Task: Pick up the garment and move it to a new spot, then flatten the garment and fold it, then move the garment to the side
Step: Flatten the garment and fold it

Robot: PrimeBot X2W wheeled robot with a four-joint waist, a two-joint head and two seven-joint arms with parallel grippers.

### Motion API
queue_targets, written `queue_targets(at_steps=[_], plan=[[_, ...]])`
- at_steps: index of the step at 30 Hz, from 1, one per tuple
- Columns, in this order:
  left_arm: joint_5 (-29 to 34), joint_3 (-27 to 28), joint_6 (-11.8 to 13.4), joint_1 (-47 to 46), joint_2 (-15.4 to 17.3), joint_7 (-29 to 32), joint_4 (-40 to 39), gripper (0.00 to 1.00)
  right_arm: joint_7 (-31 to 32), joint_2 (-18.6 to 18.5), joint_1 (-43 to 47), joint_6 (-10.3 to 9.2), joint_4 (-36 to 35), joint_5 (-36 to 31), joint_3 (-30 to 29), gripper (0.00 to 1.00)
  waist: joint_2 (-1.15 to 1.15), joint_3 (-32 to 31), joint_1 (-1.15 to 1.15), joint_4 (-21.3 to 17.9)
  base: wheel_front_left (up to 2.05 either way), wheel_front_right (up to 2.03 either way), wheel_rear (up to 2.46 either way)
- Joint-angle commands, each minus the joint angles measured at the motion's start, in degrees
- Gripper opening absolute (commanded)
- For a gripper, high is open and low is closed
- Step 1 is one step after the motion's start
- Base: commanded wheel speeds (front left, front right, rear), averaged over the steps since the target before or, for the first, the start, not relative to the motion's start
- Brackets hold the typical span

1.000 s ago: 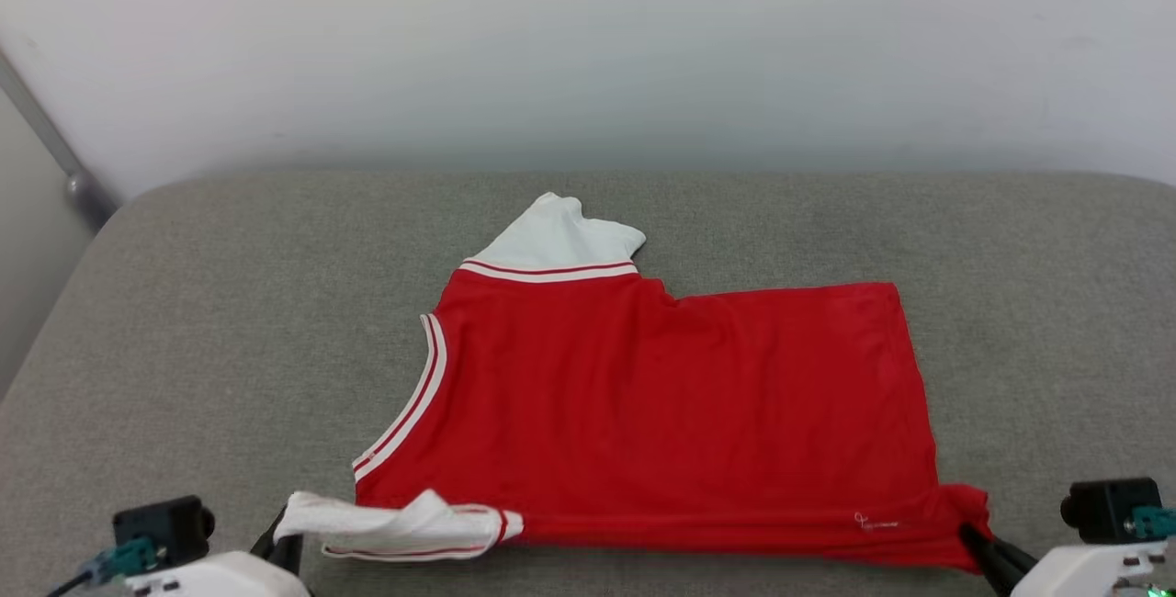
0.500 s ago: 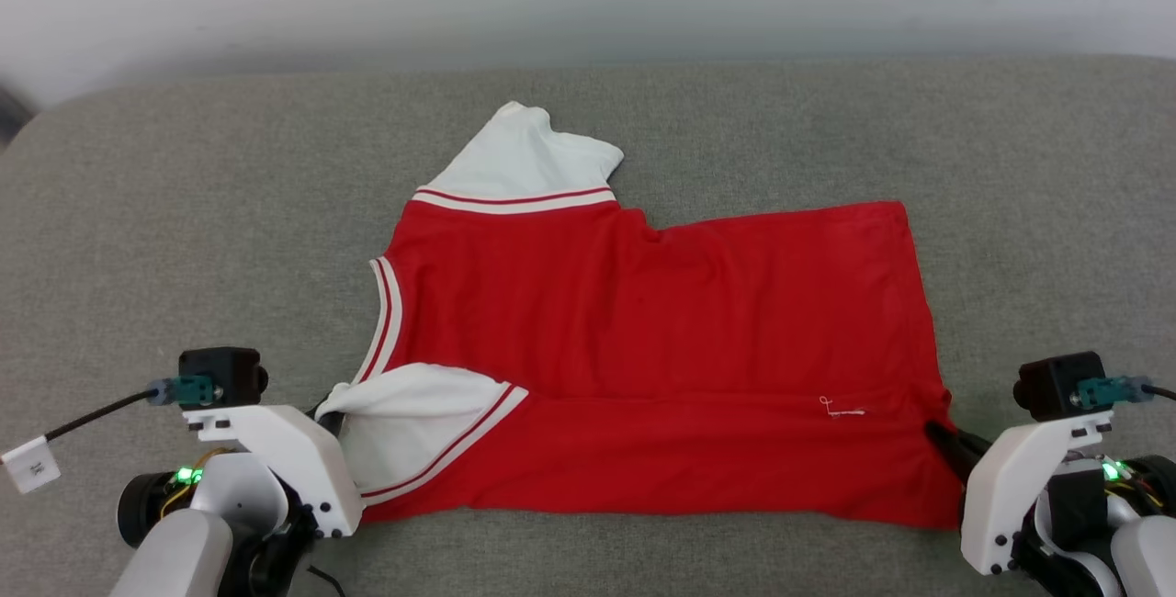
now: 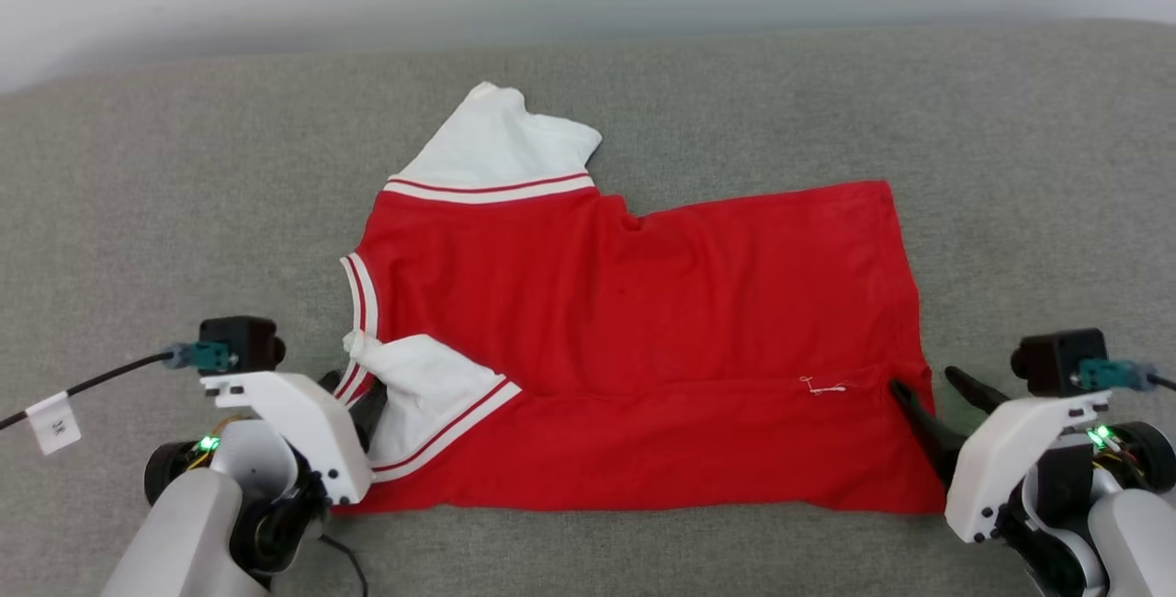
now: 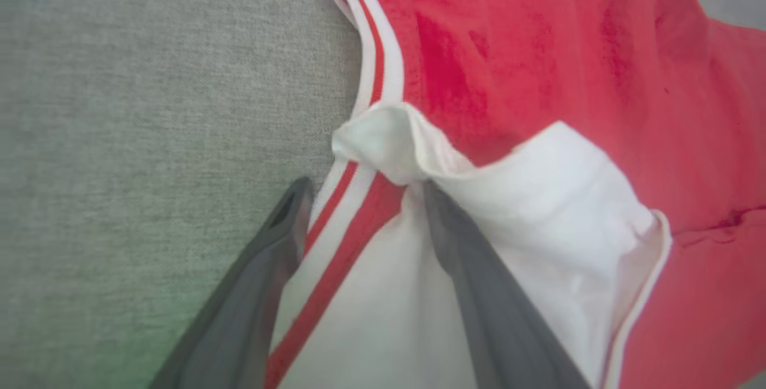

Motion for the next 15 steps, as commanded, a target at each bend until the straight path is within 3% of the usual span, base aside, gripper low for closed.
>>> queue_targets(at_steps=[1, 8, 15], plan=[[-0.2, 0.2, 0.3, 1.9, 0.6, 0.1, 1.3, 1.0, -1.3, -0.1, 0.9, -0.02, -0.5, -0.4, -0.1, 1.0, 0.0, -1.3, -0.01, -0.4, 0.0, 0.0, 0.0], [-1.2, 2.0, 0.6, 4.8, 2.5, -1.6, -0.4, 1.0, -12.2, 1.5, 5.8, -0.03, -5.1, -3.0, -3.4, 1.0, 0.0, -7.7, -0.01, -1.0, 0.0, 0.0, 0.0], [-2.0, 3.2, 1.5, 7.8, 6.2, 1.4, -6.1, 1.0, -16.2, 5.1, 11.4, -0.03, -12.2, -8.3, -8.5, 1.0, 0.0, -11.3, -0.01, -1.6, 0.0, 0.0, 0.0]])
